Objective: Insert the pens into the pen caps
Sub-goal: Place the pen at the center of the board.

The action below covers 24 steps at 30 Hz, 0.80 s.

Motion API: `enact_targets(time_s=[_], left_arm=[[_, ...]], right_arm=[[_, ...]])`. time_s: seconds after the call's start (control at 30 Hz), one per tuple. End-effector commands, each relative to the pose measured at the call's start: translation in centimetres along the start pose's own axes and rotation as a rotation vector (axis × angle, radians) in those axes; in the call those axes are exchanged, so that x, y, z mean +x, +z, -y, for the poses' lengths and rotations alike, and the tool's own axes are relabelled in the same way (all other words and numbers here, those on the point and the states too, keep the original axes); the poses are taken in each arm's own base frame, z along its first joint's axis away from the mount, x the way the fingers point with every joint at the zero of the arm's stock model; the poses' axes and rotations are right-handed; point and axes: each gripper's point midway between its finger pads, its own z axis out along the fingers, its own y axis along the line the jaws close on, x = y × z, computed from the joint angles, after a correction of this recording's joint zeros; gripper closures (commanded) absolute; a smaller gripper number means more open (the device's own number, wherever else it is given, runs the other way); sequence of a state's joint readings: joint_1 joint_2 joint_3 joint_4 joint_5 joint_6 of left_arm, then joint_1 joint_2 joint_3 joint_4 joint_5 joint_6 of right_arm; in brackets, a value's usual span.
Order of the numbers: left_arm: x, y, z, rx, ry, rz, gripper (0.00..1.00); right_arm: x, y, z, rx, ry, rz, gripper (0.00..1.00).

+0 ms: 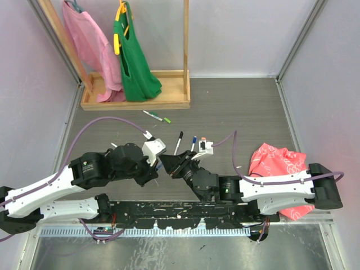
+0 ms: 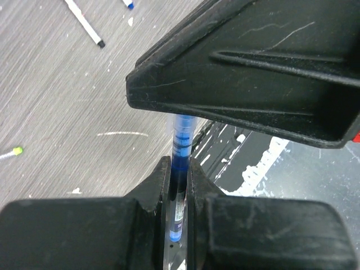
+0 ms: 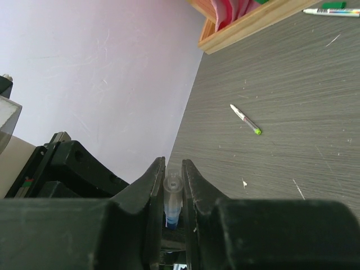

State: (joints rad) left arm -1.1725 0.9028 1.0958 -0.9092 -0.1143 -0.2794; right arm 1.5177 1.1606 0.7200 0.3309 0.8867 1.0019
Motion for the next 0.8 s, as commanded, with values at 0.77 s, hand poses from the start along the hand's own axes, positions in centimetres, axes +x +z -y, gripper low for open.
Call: enact_targets(time_s=[0.77], left_arm=[[-17.1,-4.4,1.3,0.086,-0.188,0.746,1.0]], right_arm=[[-12.1,-4.4,-7.0,-0.137,-0.382,0.042,0.84]])
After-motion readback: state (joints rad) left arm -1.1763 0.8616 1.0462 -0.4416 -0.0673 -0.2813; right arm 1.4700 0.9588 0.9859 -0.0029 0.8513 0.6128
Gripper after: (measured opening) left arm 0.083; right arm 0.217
